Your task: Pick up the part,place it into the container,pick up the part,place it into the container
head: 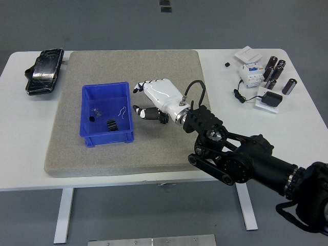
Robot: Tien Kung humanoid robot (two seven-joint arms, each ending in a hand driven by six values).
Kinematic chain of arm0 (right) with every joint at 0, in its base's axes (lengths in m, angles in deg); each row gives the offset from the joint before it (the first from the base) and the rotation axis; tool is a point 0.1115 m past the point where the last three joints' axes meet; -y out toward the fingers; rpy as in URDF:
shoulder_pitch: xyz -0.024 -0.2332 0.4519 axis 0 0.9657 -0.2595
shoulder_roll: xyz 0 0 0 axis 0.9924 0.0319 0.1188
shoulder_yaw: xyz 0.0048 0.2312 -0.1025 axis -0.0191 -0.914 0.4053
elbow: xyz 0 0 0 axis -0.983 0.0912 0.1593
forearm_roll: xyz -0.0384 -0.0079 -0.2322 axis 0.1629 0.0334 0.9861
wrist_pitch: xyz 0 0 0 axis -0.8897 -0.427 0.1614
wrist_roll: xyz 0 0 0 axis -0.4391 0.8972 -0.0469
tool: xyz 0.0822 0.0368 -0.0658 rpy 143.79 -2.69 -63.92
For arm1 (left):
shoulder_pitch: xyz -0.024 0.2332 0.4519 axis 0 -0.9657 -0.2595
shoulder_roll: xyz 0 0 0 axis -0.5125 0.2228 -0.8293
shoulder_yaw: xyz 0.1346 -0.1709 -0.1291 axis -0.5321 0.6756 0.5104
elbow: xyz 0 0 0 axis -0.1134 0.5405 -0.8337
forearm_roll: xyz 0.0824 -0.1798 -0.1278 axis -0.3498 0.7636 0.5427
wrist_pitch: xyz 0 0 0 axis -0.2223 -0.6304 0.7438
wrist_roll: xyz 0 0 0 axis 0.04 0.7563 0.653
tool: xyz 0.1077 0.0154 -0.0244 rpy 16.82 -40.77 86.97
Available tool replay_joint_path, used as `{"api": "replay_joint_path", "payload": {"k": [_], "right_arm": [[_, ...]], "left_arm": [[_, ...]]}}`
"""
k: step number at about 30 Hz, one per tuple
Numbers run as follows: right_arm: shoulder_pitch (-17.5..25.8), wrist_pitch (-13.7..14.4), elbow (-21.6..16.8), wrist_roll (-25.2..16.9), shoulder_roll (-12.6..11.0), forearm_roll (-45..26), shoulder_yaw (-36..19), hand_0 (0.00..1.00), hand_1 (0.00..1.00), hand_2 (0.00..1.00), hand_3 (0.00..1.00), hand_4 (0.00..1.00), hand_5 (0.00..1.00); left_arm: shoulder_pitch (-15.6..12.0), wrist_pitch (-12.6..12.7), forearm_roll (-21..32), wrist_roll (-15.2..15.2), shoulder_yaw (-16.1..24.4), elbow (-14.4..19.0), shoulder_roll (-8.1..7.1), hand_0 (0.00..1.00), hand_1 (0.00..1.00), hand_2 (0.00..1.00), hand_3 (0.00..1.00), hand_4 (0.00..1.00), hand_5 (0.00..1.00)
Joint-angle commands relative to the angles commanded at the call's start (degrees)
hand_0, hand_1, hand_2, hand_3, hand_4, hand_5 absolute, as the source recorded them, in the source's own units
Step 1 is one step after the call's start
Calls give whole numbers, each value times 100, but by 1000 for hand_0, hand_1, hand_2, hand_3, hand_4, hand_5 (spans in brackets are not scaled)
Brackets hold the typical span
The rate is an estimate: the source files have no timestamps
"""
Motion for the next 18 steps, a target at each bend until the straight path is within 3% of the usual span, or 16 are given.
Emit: {"api": "replay_joint_path", "payload": {"k": [2, 18], "right_arm": [[71, -25, 56, 7, -50, -7, 38, 420, 609, 728, 711, 669, 396], [230, -84, 411, -39, -320, -154, 280, 396, 568, 718, 708, 681, 400]], "left_arm": [[2, -2, -8, -1, 3, 0, 7, 667, 645, 641, 552, 694, 467], [4, -6, -43, -8, 20, 0, 18, 667, 645, 641, 552, 694, 469]]}}
